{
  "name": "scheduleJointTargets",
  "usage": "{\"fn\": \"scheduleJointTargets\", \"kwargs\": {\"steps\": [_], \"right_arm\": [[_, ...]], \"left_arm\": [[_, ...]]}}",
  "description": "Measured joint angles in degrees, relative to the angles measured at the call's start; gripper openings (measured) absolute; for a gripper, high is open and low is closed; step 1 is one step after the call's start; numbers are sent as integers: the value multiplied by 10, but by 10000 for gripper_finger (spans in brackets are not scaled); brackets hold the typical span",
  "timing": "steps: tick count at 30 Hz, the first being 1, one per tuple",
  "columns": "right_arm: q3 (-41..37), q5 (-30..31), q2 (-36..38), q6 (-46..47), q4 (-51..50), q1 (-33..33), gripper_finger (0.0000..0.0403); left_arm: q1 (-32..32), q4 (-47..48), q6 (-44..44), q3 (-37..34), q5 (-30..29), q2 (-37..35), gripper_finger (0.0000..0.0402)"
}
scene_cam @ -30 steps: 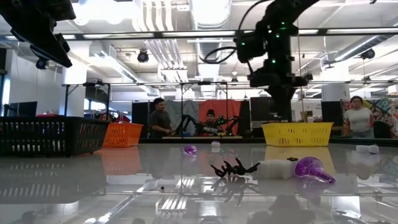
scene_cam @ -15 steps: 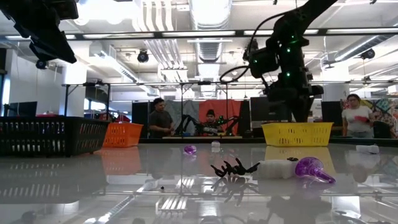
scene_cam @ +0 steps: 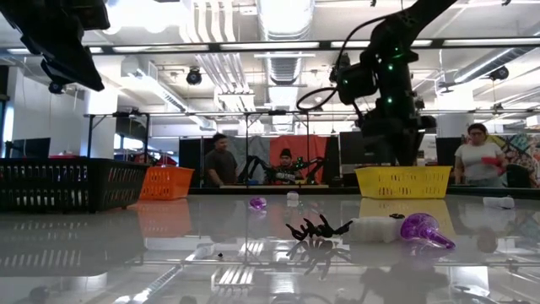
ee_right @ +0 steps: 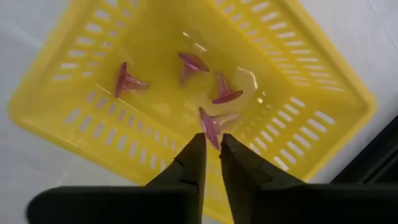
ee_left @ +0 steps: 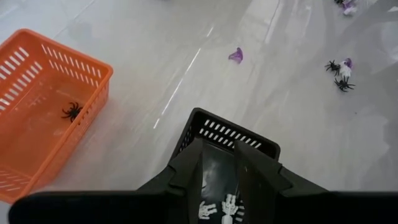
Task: Sort Halloween decoration
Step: Put the violet witch hat into the yellow bin, then put the black spider toy into the orange bin
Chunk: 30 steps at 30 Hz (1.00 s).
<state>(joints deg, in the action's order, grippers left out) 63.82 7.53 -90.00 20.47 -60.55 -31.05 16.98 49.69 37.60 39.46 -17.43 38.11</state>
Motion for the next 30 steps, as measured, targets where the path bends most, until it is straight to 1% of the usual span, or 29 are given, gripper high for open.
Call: {"fn": "scheduleJointTargets", "kwargs": {"steps": [6,12,16,23,26,30], "right_arm": [[16,0,0,-5,0,0,92],[42,0,0,2,-17,0,111],[69,-1,0,24,-47,2,114],[119,-2,8,28,-69,20,112],[142,-2,8,29,-68,23,116],[165,-2,8,29,-68,23,116]], "left_arm": [[0,0,0,0,0,14,75],[0,0,0,0,8,27,75],[0,0,10,0,55,32,75],[9,1,36,0,184,46,75],[26,9,36,0,213,57,75],[59,9,48,0,226,75,75]]}}
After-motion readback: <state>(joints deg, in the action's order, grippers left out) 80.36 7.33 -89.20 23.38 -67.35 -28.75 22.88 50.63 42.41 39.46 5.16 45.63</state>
